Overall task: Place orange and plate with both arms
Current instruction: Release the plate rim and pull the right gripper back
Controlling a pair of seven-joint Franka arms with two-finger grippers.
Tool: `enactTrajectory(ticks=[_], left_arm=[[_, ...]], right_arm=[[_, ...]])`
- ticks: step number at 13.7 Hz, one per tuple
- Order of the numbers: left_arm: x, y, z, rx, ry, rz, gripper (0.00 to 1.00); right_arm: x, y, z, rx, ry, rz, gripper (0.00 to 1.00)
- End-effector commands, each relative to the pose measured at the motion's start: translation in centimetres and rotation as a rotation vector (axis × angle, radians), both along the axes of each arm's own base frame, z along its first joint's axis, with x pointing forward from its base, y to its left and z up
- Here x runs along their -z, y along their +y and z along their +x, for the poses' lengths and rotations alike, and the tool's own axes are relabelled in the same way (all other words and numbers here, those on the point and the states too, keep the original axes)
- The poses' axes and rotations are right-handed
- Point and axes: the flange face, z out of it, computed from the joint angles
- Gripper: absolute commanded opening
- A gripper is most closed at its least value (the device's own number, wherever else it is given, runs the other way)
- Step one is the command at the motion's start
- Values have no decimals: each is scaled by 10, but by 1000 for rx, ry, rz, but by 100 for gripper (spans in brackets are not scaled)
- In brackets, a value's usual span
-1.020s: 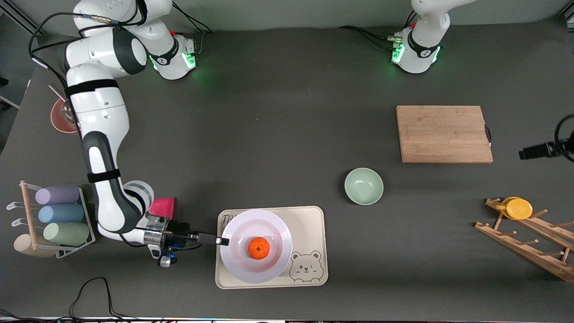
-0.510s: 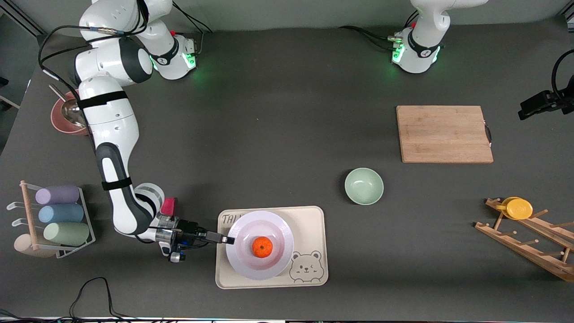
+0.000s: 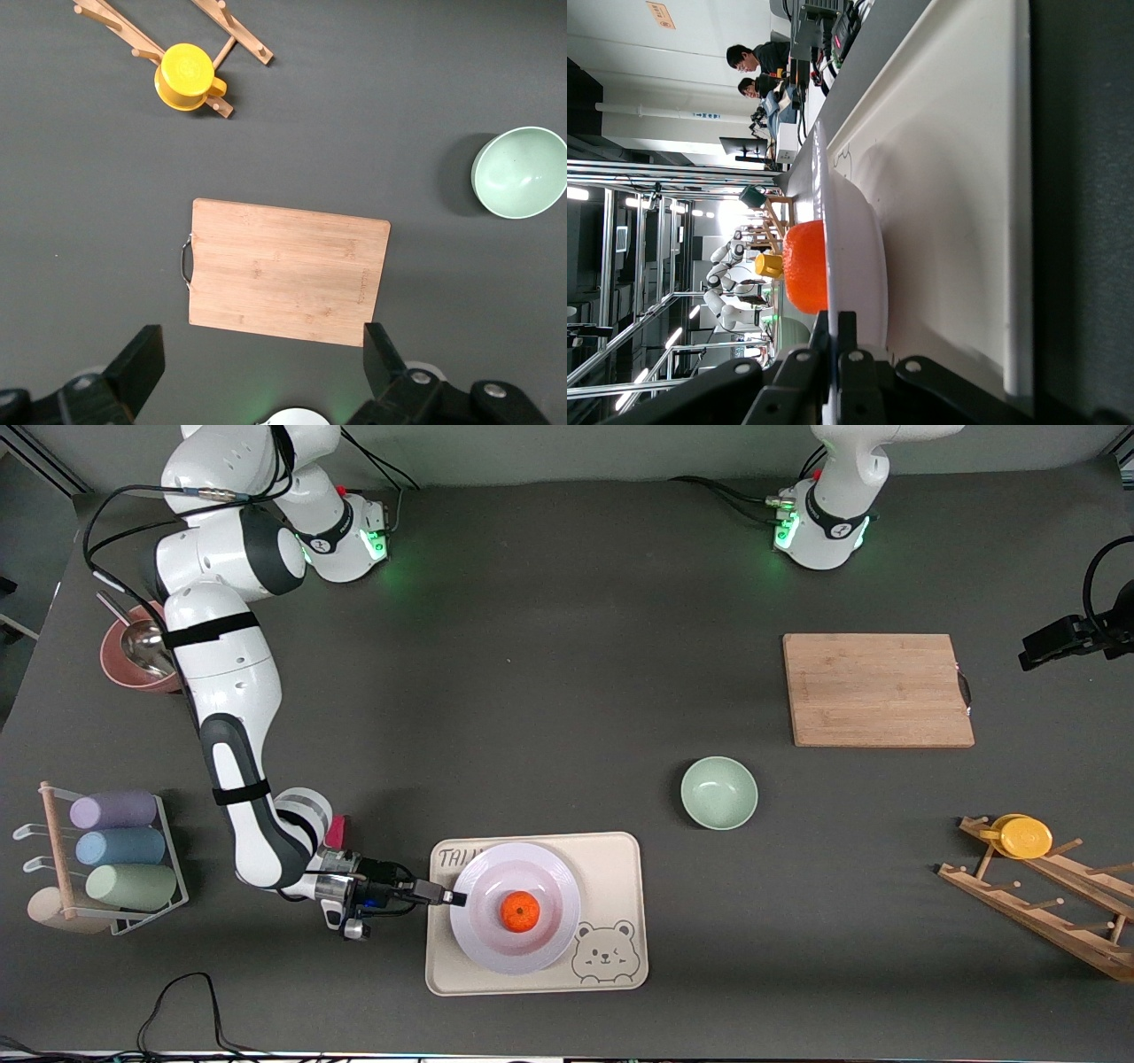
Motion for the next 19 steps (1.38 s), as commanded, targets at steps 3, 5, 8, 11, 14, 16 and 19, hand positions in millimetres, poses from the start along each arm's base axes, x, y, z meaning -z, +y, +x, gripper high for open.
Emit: enactTrajectory(ticks=[3,5,8,11,14,16,19], left_arm=[[-2,0,-1,0,-19,-10,100],[0,0,-1,-3,-14,-8,100],[2,-2,1,-4,-14,-1,100],[2,-3,1,-12,-18,-6,100],[0,0,-1,-25,-17,-11,100],[3,-2,-1,7,5,0,100],[5,-13,4,-22,-20,9,100]], right_arm=[[6,7,2,14,-25,5,40],[6,7,1,11,-24,-1,48],[2,5,2,5,-31,-8,53],[1,-9,4,-14,-47,-61,53],[0,-22,5,-7,-42,-87,51],[-8,-26,5,-5,-43,-93,51],[-53,-31,13,-1,15,-118,50]])
